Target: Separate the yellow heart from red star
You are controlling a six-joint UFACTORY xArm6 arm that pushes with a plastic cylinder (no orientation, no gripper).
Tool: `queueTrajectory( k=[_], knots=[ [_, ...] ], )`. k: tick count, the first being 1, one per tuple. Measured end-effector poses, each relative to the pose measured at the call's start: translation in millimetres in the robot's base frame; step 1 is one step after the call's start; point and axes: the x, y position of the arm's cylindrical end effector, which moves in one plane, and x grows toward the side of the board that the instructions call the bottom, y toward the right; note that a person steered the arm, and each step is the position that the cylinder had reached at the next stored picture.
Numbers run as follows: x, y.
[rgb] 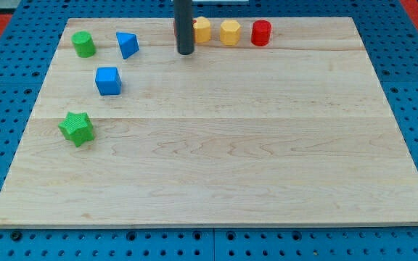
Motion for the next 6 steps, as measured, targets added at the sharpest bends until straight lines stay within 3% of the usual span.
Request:
queueTrajectory(
  k=[1, 3, 6],
  knots=[
    [-30, -41],
    [-82, -1],
    [18, 143]
  ],
)
